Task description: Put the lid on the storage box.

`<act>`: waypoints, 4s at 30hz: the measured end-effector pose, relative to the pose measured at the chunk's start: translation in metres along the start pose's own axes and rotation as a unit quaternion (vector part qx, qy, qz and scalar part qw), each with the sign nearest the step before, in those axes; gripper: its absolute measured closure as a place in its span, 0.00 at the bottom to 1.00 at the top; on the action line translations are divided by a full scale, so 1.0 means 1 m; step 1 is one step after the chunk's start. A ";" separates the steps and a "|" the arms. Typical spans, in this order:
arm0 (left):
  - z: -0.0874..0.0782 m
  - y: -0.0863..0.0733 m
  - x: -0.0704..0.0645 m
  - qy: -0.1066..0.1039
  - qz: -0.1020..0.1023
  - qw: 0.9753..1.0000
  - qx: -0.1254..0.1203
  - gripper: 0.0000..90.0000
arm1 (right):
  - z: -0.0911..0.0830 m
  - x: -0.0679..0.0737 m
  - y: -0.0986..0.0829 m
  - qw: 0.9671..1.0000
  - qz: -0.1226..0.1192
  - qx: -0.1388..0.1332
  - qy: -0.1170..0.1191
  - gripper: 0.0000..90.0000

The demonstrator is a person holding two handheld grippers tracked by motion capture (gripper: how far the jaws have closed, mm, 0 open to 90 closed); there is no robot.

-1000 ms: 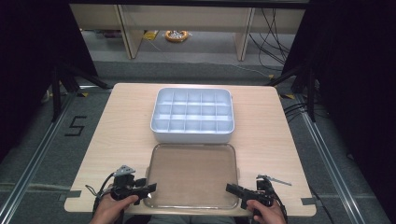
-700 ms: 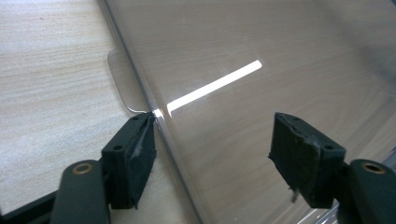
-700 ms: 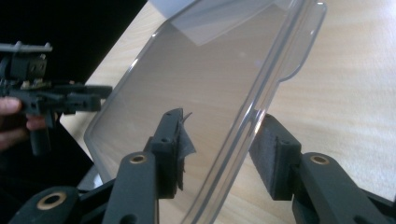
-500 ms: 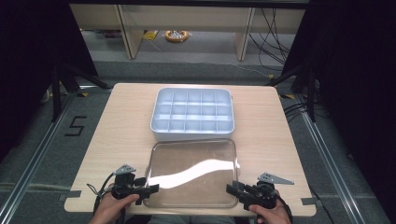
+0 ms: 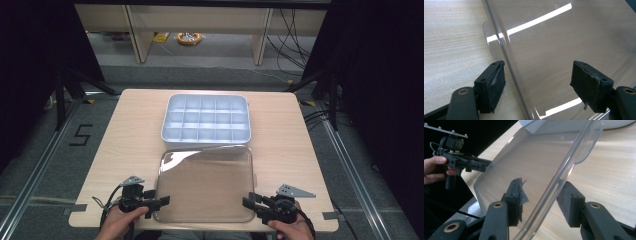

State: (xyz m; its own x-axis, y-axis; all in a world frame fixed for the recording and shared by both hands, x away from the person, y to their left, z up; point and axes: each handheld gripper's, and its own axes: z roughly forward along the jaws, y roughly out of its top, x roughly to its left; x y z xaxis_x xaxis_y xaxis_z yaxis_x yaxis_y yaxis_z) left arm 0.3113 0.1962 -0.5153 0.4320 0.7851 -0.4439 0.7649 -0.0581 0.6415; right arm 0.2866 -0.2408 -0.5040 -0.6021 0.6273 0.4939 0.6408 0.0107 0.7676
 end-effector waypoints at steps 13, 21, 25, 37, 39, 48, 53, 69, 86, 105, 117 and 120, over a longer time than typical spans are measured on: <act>-0.002 0.001 0.005 0.009 -0.027 1.000 -0.011 0.30 | -0.002 -0.005 0.001 1.000 -0.024 -0.007 -0.017 0.65; -0.005 0.003 0.015 0.002 -0.056 0.998 -0.018 0.39 | 0.001 -0.004 0.000 1.000 -0.005 -0.010 -0.005 0.67; -0.006 0.003 0.020 -0.011 -0.068 0.997 -0.016 0.40 | 0.000 -0.003 0.001 0.999 -0.033 -0.015 -0.007 0.67; -0.004 0.005 0.016 0.003 -0.087 0.996 -0.030 0.27 | -0.001 0.005 0.000 0.999 -0.037 -0.011 0.004 0.67; -0.004 0.005 0.016 0.006 -0.092 0.995 -0.037 0.28 | -0.002 0.008 -0.001 0.999 -0.046 -0.001 -0.003 0.70; -0.008 0.003 0.016 -0.032 -0.071 0.997 -0.011 0.45 | 0.001 0.000 -0.005 0.999 -0.031 0.007 -0.011 0.73; -0.012 0.006 0.007 -0.029 -0.036 0.999 -0.024 0.46 | 0.001 -0.003 -0.006 1.000 -0.006 0.001 -0.012 0.74; -0.017 0.008 -0.003 0.007 0.025 1.000 -0.010 0.51 | -0.001 0.002 -0.006 0.999 0.016 0.018 -0.041 0.75; -0.017 0.030 -0.005 -0.001 0.018 0.999 -0.027 0.55 | 0.005 0.001 0.017 0.997 0.009 -0.016 -0.075 0.73; -0.010 0.101 -0.003 0.039 0.031 0.997 -0.065 0.57 | 0.027 -0.013 0.084 0.992 0.000 -0.041 -0.117 0.74; -0.007 0.161 -0.003 0.065 0.027 0.994 -0.088 0.56 | 0.042 -0.021 0.139 0.988 0.000 -0.059 -0.143 0.72; -0.005 0.174 0.000 0.074 0.026 0.994 -0.080 0.56 | 0.047 -0.024 0.153 0.986 0.001 -0.060 -0.154 0.71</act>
State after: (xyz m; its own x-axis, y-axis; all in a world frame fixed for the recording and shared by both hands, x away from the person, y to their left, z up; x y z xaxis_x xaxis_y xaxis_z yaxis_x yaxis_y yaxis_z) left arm 0.4423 0.1885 -0.4004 0.3842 0.8666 -0.3185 0.6522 -0.0106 0.7580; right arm 0.4219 -0.2177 -0.4177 -0.4163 0.8340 0.3622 0.5693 -0.0715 0.8190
